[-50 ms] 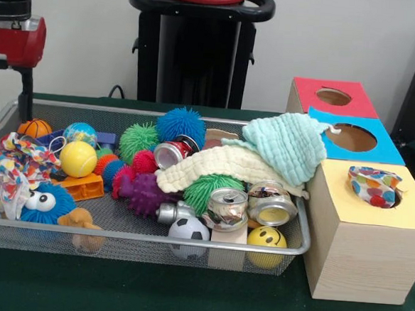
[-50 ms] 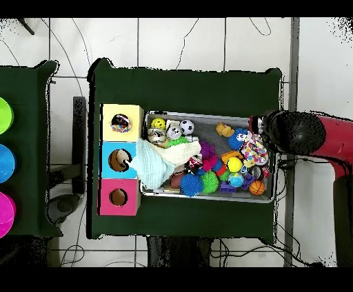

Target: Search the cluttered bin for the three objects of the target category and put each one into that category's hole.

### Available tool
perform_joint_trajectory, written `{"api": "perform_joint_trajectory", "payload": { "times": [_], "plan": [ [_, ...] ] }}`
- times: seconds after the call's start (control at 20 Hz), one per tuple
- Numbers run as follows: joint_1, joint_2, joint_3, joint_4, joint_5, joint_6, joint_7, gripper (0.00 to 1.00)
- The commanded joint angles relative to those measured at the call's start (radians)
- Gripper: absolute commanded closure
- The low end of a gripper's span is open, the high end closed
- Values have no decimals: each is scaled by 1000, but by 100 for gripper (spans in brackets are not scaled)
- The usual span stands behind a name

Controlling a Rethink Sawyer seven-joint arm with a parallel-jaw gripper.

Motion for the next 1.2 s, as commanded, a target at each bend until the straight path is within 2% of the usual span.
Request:
{"api": "perform_joint_trajectory", "payload": {
  "times": [0.05,0.65,1.2],
  "plan": [
    [1,72,26,119,-69,-67,-147,0],
    [-10,100,26,118,-78,-87,-171,0],
    [-25,121,27,93,-129,-67,-214,0]
  ]
}}
